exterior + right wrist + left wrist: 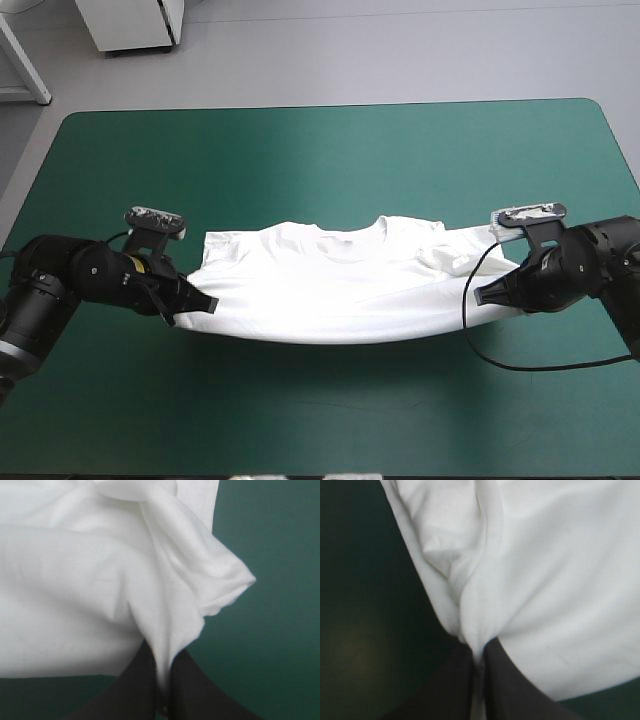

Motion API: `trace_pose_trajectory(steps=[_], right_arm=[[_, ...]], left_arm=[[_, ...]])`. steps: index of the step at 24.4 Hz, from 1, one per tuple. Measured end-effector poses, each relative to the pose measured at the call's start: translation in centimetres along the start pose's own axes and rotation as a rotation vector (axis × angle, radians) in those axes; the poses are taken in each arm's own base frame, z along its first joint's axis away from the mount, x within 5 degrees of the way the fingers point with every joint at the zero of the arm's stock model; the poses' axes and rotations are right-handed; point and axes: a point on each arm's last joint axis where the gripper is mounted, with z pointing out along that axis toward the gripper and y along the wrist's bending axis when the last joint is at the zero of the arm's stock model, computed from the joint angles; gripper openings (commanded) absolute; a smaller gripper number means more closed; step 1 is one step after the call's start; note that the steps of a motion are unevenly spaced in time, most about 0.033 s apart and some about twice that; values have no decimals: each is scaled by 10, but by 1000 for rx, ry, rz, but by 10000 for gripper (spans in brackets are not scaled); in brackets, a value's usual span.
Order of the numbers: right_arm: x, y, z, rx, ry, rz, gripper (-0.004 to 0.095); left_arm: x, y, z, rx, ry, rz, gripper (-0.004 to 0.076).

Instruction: Fold the cloth

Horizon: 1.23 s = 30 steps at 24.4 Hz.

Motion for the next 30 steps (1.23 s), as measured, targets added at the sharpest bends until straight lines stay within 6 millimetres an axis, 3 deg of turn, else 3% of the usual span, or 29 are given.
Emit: trace_pose_trajectory(steps=[5,10,12,19,21,27,30], right_arm=[[-22,-4,-1,42,-81,0,-17],[-53,-7,14,90,-134,-19,-17],[-73,-9,28,122,-157,-23,-17],[-111,-9,72,148,-142,-42,-17],[-123,-8,94,145,-129,-46,-17],[-132,-7,144,142,-45,-67,-16],[-129,-2,156,95,7,-94,103]], left_arm=[[-29,6,-4,-61,-52,14,-9],[-60,15,14,-122,-75,20,-9],[-73,19,27,-147,-83,28,-9],[-98,28,60,-191,-86,40,-9],[-105,31,80,-197,-73,45,-9],[-111,39,133,-206,9,59,-8],[-112,41,140,-208,18,61,18]])
